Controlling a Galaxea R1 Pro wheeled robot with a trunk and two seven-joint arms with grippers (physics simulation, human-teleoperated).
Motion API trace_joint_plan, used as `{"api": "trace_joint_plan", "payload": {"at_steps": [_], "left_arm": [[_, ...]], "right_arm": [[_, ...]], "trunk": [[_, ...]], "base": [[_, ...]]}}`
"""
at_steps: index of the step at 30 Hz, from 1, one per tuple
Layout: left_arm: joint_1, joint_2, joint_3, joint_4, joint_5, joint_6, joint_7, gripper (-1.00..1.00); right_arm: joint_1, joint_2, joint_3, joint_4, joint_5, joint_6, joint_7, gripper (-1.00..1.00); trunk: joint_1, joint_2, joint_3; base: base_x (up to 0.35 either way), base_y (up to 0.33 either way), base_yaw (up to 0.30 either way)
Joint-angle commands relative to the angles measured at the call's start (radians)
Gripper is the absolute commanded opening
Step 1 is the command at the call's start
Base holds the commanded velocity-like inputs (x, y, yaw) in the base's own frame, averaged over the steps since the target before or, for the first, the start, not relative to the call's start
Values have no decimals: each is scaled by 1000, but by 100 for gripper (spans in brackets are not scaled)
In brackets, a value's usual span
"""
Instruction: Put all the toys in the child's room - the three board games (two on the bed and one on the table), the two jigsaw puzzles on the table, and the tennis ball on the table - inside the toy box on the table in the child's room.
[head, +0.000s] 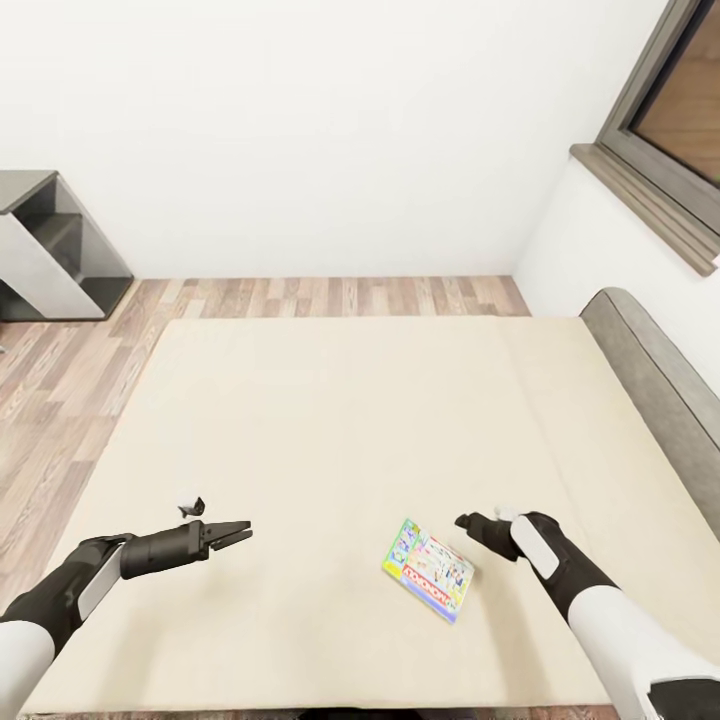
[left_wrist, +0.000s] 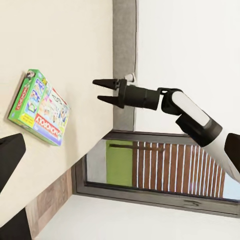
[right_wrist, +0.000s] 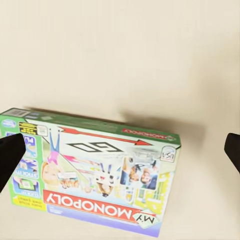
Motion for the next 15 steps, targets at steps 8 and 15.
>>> {"api": "trace_joint_plan", "payload": {"at_steps": [8, 15], "left_arm": [[-1, 4, -6, 0, 7, 10, -3, 100], [-1, 3, -7, 0, 7, 10, -3, 100]], "right_arm": [[-22, -1, 8, 0, -10, 6, -9, 100], [-26, -1, 8, 0, -10, 8, -9, 100]], "trunk": [[0, -2, -15], [0, -2, -26]], "base": [[0, 0, 0], [0, 0, 0]]}}
